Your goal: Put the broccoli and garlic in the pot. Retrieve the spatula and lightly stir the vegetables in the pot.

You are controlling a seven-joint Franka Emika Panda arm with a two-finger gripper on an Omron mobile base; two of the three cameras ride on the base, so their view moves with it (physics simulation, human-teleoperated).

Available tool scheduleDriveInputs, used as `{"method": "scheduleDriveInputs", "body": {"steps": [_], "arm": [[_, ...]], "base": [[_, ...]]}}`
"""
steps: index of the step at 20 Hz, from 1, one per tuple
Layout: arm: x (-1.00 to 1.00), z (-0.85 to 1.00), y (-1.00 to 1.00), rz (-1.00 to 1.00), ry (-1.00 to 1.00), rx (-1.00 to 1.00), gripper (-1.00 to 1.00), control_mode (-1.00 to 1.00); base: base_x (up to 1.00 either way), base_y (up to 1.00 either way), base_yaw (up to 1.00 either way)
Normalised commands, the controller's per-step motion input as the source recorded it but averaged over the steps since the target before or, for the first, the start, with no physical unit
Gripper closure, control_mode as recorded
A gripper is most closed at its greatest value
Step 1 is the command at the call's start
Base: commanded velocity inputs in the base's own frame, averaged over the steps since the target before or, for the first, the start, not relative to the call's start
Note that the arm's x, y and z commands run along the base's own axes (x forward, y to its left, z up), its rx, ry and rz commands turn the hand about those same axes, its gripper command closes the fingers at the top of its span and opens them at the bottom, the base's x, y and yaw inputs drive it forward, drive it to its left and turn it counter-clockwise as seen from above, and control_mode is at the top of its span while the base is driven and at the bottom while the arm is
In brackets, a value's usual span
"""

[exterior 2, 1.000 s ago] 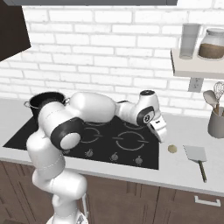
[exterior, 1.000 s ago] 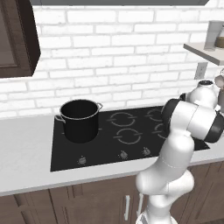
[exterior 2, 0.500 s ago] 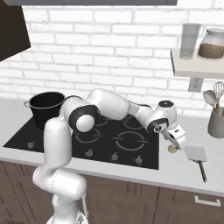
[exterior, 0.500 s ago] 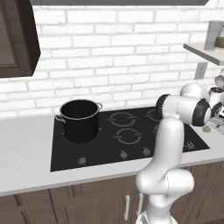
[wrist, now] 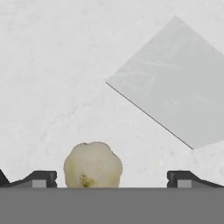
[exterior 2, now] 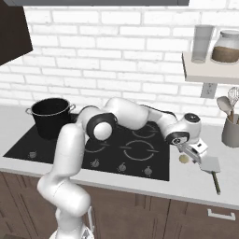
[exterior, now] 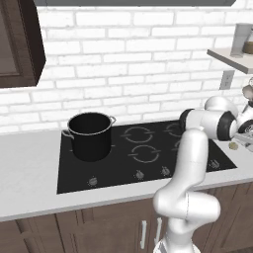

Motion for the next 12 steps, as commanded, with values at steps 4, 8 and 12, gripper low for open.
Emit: {"method": "scheduleDriveInputs", "body": {"steps": [4, 8, 12], "arm": [[-0.17, 0.00, 0.34, 0.01, -0.03, 0.00, -1.00, -1.00], [0.00, -0.01, 0.45, 0.00, -0.02, 0.00, -1.00, -1.00], [0.20, -0.19, 0.20, 0.00, 0.00, 0.00, -1.00, -1.00]], "base": [[0.00, 0.00, 0.00], [0.00, 0.00, 0.00], [0.00, 0.00, 0.00]]}}
